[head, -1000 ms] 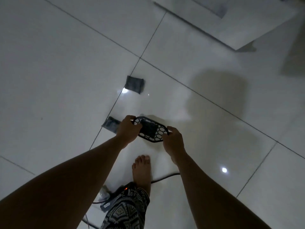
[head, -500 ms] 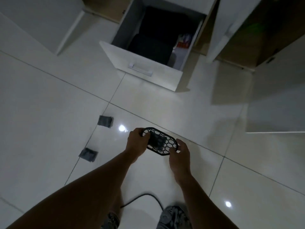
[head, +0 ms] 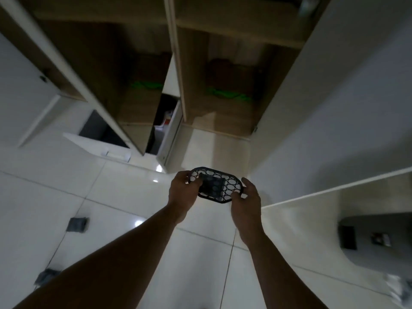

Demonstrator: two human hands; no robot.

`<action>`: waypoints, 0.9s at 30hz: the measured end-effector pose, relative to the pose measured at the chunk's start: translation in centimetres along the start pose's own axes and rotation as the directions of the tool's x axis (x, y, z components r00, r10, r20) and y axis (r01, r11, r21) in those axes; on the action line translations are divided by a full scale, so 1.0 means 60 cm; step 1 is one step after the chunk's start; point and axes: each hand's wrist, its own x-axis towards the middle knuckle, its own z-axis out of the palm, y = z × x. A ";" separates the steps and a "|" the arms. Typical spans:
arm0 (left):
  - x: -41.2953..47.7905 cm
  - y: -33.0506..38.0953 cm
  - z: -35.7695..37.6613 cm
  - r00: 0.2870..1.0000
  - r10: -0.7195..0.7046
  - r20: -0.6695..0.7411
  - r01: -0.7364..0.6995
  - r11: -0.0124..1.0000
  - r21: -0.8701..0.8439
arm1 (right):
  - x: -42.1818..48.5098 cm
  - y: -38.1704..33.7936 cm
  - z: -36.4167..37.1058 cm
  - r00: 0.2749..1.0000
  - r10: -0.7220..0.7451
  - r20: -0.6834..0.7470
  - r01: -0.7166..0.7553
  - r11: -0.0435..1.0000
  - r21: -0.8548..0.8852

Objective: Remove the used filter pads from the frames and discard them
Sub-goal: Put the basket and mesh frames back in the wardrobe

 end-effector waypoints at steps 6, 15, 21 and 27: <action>0.047 0.182 0.061 0.993 0.117 -0.022 -0.119 0.984 -0.130 | 0.087 -0.157 -0.024 0.993 -0.082 -0.087 0.098 0.975 0.201; 0.177 0.406 0.099 0.951 0.299 -0.073 -0.308 0.928 -0.211 | 0.238 -0.372 0.005 0.957 -0.253 -0.142 0.286 0.908 0.307; 0.249 0.557 0.139 0.967 0.253 -0.027 -0.237 0.857 -0.458 | 0.359 -0.502 0.022 0.937 -0.260 -0.232 0.335 0.854 0.397; 0.331 0.647 0.170 0.973 0.228 0.035 -0.182 0.855 -0.485 | 0.469 -0.579 0.042 0.945 -0.259 -0.200 0.322 0.846 0.425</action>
